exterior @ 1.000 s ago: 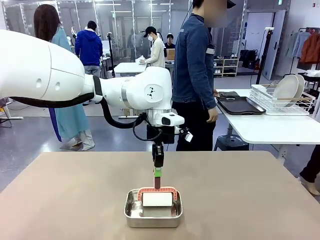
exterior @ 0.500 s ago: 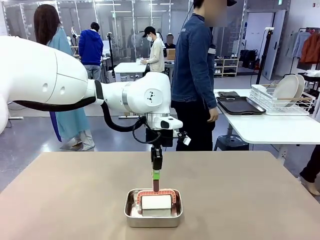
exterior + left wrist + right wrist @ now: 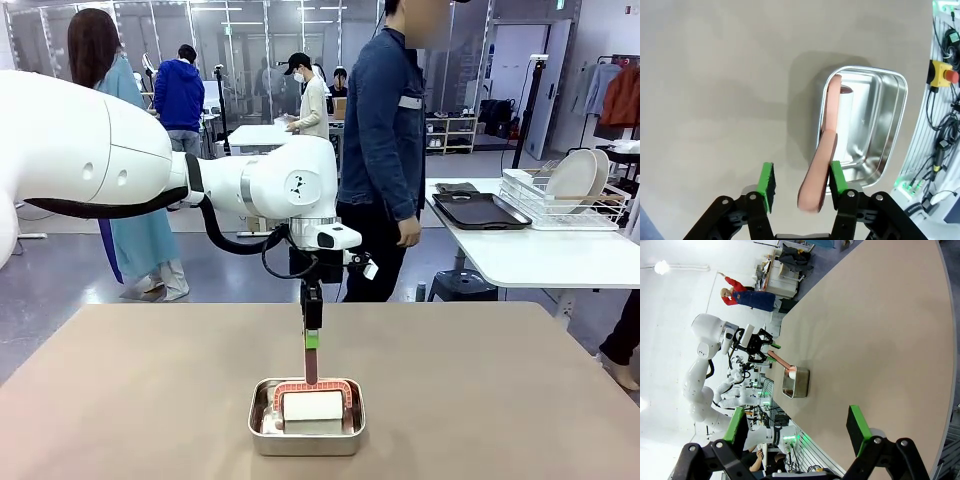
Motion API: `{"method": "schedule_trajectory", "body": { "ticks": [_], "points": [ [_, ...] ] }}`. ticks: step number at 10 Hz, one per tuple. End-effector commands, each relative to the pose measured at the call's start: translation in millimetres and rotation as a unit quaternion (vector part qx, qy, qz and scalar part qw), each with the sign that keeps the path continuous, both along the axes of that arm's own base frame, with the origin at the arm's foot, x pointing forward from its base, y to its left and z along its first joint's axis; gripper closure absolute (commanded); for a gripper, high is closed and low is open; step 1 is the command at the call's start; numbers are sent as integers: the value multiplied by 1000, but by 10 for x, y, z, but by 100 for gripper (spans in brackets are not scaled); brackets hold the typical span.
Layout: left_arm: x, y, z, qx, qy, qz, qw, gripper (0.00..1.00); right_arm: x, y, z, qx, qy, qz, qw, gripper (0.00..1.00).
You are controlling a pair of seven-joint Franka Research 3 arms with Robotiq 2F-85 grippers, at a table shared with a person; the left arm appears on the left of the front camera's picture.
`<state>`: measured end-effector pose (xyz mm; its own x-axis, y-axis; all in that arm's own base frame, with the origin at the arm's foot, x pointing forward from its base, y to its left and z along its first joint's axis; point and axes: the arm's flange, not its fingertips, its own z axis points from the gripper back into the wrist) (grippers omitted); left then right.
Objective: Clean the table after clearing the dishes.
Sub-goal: Place the Lint Roller back on top of the Airtight Container.
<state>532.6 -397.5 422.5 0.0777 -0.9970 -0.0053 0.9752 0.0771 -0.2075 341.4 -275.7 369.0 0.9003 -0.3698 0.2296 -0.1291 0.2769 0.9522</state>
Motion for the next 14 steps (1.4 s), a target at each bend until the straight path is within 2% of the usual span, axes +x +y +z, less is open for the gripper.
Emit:
{"method": "schedule_trajectory", "body": {
  "ticks": [1, 2, 5, 6, 7, 14],
  "points": [
    [-25, 48, 58, -20, 5, -11, 1000, 12, -5, 7, 29, -1, -11, -1, 1000, 0],
    [-20, 55, 67, -13, 18, -8, 1000, 0, -5, 7, 29, -1, -11, -1, 1000, 0],
    [-77, 27, 134, -21, 35, 3, 999, 0, -5, 7, 29, -1, -11, -1, 1000, 0],
    [-107, -22, 130, 23, 69, 36, 997, 0, -5, 7, 29, -1, -11, -1, 1000, 0],
    [-20, -9, 59, -11, 16, 1, 1000, 0, -5, 7, 29, -1, -11, -1, 1000, 0],
    [-34, -24, 66, -6, 22, 11, 1000, 0, -5, 7, 29, -1, -11, -1, 1000, 0]
  ]
}}
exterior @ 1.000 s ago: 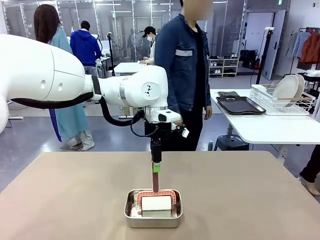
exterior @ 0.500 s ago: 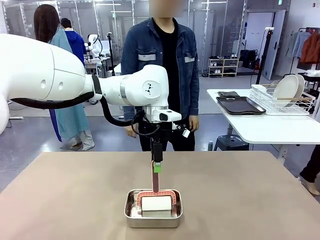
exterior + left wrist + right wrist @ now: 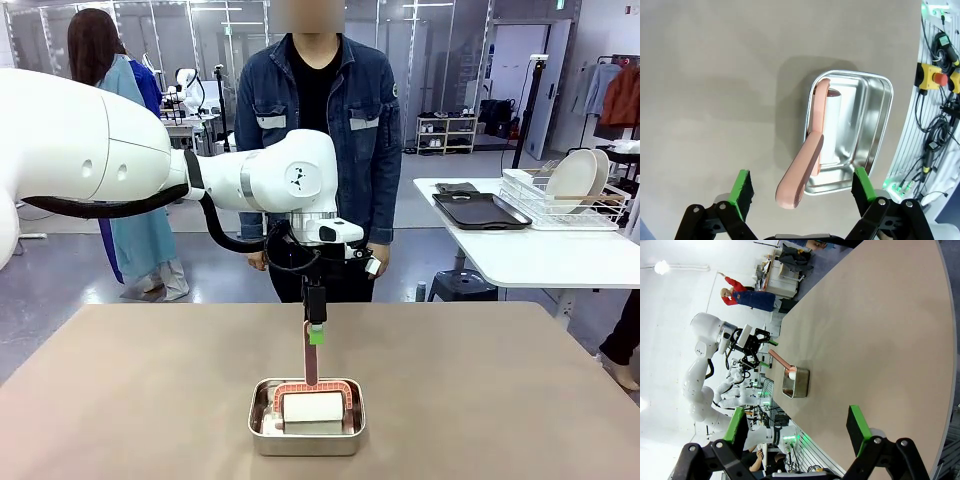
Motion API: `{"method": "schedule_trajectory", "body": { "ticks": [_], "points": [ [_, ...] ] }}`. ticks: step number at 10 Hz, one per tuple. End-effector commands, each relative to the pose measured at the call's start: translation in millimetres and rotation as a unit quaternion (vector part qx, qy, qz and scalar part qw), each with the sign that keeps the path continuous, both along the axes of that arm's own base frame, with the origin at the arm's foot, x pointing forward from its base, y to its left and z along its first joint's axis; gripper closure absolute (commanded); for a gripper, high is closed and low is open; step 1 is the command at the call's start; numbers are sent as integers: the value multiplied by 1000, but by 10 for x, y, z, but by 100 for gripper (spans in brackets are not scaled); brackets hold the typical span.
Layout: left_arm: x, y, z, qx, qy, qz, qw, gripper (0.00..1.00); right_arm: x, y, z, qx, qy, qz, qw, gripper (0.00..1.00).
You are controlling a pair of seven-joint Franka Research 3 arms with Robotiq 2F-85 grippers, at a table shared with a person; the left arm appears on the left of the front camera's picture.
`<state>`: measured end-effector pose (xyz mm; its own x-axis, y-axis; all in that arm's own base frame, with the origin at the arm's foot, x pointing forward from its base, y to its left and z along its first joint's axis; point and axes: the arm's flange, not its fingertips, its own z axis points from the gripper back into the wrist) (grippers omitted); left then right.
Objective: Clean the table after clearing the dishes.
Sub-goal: Place the Lint Roller back on top of the Airtight Container.
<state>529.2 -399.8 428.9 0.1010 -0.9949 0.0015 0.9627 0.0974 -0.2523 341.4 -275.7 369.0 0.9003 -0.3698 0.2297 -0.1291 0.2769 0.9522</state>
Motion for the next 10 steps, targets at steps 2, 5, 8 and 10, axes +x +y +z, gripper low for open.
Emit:
{"method": "schedule_trajectory", "body": {
  "ticks": [2, 5, 8, 10],
  "points": [
    [79, 782, 586, -178, 45, 72, 980, 0, -5, 7, 29, -1, -11, -1, 1000, 0],
    [-16, 1913, 649, -318, 66, 145, 935, 0, -5, 7, 29, -1, -11, -1, 1000, 0],
    [-342, 3182, 373, -492, 127, 210, 836, 0, -5, 7, 29, -1, -11, -1, 1000, 0],
    [-691, 4145, 121, -552, 124, 282, 775, 0, -5, 7, 29, -1, -11, -1, 1000, 0]
  ]
}}
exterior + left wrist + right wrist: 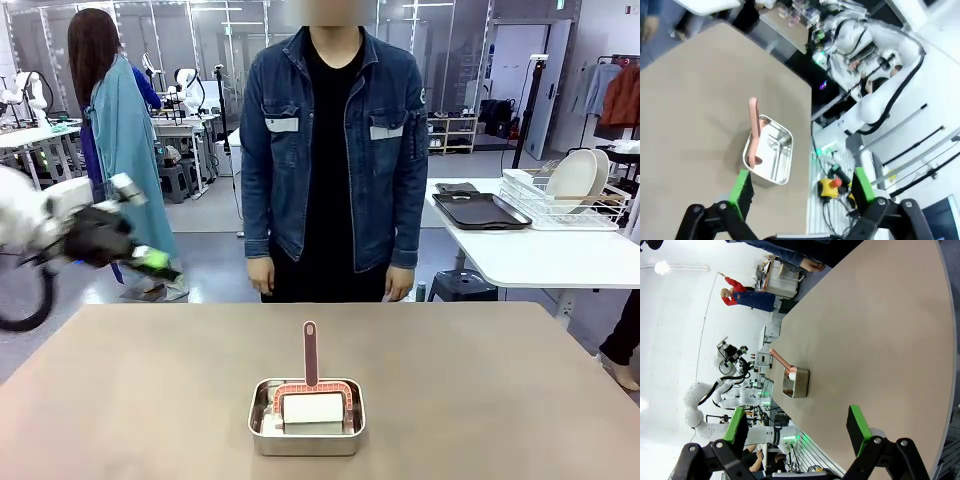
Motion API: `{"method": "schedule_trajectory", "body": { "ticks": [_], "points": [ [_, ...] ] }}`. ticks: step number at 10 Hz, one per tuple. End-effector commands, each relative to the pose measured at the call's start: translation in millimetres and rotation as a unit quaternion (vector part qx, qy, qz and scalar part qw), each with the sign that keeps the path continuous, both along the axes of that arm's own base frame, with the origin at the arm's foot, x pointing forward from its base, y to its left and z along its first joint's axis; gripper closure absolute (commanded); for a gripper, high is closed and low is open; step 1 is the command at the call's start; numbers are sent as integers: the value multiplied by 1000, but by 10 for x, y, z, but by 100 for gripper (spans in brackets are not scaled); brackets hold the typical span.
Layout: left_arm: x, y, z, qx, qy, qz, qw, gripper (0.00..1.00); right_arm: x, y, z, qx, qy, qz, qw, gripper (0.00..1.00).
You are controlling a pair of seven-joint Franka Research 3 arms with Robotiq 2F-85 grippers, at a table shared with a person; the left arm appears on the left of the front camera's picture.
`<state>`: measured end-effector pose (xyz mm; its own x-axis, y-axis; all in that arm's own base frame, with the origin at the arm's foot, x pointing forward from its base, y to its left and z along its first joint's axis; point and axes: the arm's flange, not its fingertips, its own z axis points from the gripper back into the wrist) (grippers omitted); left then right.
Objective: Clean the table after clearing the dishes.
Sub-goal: Place the Lint Roller back on top of the Airtight Container.
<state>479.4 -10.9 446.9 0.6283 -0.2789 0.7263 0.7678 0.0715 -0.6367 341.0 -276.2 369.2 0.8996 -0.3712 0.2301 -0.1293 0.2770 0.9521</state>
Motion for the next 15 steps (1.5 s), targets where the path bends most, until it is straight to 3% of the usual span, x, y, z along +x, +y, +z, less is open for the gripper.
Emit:
{"method": "schedule_trajectory", "body": {
  "ticks": [1, 3, 5, 7, 8, 10, 11, 15],
  "points": [
    [-297, 655, -208, -54, 29, 68, 996, 0, -1, 12, 27, -1, -11, 0, 1000, 0],
    [-396, 1356, -569, -84, 90, 92, 988, 0, -1, 12, 27, -1, -11, 0, 1000, 0],
    [-579, 2059, -849, -112, 120, 137, 977, 0, -1, 12, 27, -1, -11, 0, 1000, 0],
    [-802, 2608, -1186, -71, 146, 139, 977, 0, -1, 12, 27, -1, -11, 0, 1000, 0],
    [-818, 2712, -1296, -56, 142, 117, 981, 0, -1, 12, 27, -1, -11, 0, 1000, 0],
    [-693, 2732, -1483, -49, 130, 148, 979, 0, -1, 12, 27, -1, -11, 0, 1000, 0],
    [-873, 2750, -1359, -59, 156, 151, 974, 0, -1, 12, 27, -1, -11, 0, 1000, 0],
    [-873, 2750, -1359, -59, 156, 151, 974, 0, -1, 12, 27, -1, -11, 0, 1000, 0]
  ]
}}
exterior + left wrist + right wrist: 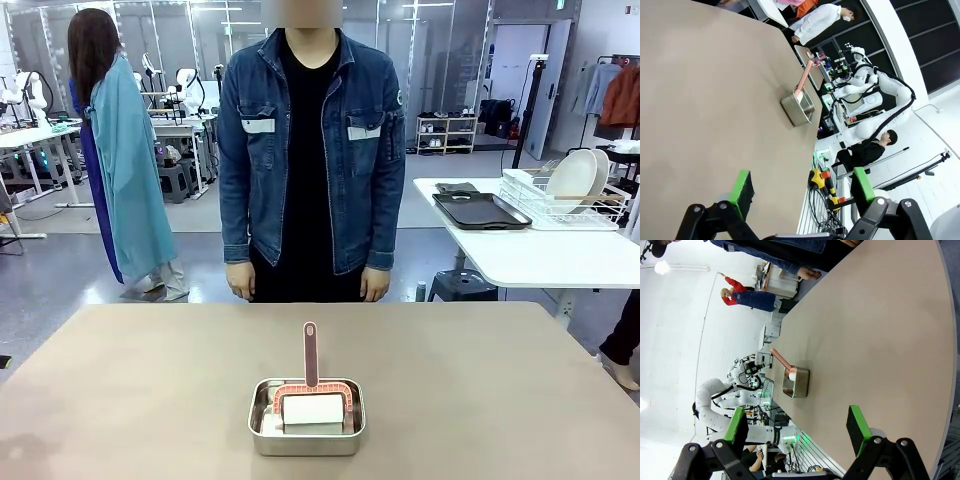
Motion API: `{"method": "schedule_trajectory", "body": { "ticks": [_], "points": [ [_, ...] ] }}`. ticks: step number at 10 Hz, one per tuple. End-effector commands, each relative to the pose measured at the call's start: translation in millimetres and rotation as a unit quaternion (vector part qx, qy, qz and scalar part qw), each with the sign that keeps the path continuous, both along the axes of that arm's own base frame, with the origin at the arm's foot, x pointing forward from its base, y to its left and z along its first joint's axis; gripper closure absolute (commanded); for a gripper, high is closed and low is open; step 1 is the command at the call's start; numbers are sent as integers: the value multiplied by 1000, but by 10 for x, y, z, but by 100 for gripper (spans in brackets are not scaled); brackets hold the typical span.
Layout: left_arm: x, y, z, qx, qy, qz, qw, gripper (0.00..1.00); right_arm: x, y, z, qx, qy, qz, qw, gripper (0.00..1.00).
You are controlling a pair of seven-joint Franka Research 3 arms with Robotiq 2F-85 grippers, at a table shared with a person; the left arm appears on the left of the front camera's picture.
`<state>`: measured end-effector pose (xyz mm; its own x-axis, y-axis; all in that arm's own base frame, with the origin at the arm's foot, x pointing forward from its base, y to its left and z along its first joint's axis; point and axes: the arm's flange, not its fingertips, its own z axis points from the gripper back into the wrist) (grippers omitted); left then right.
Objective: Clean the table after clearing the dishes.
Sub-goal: Place the Lint Roller back on top of the Airtight Container.
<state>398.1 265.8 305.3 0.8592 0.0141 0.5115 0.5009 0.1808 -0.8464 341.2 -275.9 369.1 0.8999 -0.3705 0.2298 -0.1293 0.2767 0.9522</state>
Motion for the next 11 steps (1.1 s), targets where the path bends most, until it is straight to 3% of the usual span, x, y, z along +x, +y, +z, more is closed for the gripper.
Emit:
{"method": "schedule_trajectory", "body": {
  "ticks": [1, 11],
  "points": [
    [-61, -17, 57, -5, 4, 4, 1000, 0, -3, 9, 29, -1, -11, 0, 1000, 0],
    [-61, -17, 57, -5, 4, 4, 1000, 0, -3, 9, 29, -1, -11, 0, 1000, 0]
  ]
}}
